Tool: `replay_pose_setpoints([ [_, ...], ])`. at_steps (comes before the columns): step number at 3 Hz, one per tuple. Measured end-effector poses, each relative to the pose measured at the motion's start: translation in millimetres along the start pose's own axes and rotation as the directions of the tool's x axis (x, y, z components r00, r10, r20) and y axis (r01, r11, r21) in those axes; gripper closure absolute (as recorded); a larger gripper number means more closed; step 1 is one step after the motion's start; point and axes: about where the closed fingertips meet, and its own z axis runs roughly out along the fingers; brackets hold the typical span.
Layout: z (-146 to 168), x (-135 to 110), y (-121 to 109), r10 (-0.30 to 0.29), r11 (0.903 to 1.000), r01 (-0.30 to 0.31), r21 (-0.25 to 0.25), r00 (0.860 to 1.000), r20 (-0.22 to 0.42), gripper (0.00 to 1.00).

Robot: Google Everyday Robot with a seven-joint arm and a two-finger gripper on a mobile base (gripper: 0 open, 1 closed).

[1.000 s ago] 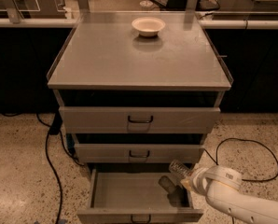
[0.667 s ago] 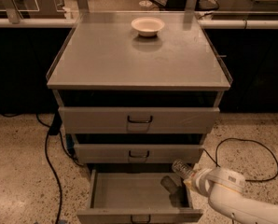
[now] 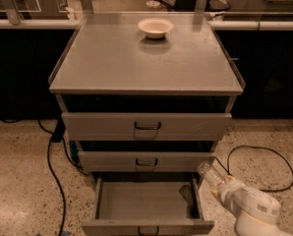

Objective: Pick water bottle from bottom drawer and place on counter

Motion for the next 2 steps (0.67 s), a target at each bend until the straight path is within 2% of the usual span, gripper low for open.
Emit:
replay_pose_setpoints([
  [1,-33,0,-25,0.014,0.9963,-0.015,0.085,1.0,0.022,1.0],
  [2,-41,-8,-41,-0.003,0.9922,-0.002,0.125,0.999,0.037,1.0],
])
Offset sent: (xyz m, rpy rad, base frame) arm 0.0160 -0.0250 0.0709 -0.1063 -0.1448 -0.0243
